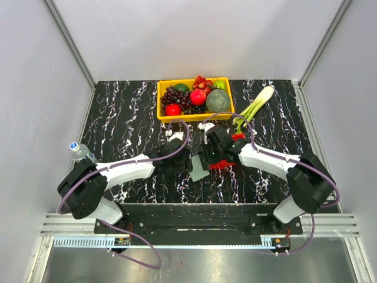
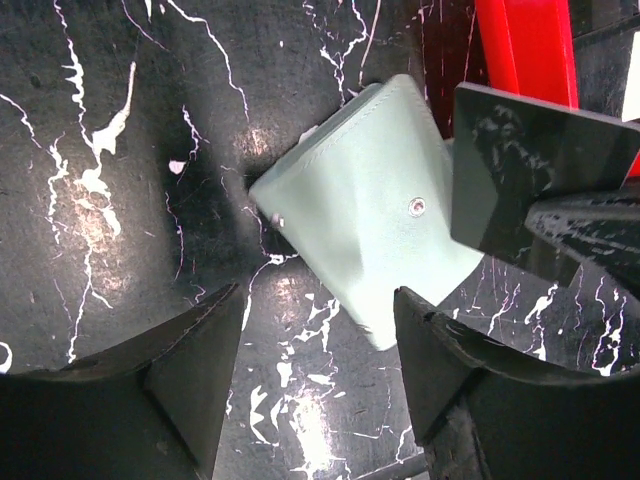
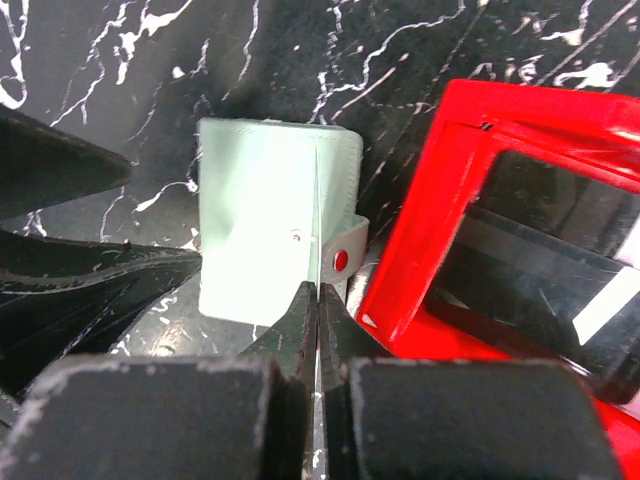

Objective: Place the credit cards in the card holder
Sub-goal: Open the card holder at the center of the board.

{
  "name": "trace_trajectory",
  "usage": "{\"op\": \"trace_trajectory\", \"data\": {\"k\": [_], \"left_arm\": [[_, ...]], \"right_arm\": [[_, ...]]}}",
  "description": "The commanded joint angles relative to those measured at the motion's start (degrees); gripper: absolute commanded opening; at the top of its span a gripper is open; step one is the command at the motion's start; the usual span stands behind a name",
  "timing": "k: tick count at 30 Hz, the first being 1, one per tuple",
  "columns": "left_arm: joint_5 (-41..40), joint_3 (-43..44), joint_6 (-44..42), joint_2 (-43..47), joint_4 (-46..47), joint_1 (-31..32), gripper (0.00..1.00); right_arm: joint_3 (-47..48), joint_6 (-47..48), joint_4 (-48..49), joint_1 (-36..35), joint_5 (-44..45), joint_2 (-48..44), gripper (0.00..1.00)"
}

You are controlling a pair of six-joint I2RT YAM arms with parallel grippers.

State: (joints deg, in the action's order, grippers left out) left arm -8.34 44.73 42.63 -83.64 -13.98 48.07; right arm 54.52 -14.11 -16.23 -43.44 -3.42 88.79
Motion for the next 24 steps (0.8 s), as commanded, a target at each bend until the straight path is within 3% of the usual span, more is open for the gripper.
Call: {"op": "trace_trajectory", "data": {"k": [1, 13, 15, 18, 21, 24], "left_arm": [[-1.59, 0.27, 0.17, -1.26, 3.25, 0.35, 0.65], [0.25, 2.56, -0.19, -6.89, 4.48, 0.35, 0.63], [1.91, 1.16, 2.09, -6.89, 7.19, 0.35, 0.71], [4.73, -1.57, 6.4, -7.07, 13.17, 0.35, 0.73], [5.79, -2.63, 8.08, -8.03, 16.43, 0.18, 0.65], [5.97, -3.33, 9.13, -7.95, 17.49, 0.35, 0.46]], "right_arm": [[2.78, 1.8, -0.29, -0.24, 9.21, -1.17, 0.0], [3.83, 4.62, -1.08, -0.24, 6.16, -0.29, 0.0], [4.01, 4.01, -1.44, -0.33, 3.61, 0.41, 0.0], [3.23, 3.21, -0.91, -0.33, 1.75, 0.5, 0.0], [2.61, 3.21, -0.65, -0.24, 2.19, 0.15, 0.0], [2.08, 3.12, -0.38, -0.24, 2.19, -0.11, 0.0]]}}
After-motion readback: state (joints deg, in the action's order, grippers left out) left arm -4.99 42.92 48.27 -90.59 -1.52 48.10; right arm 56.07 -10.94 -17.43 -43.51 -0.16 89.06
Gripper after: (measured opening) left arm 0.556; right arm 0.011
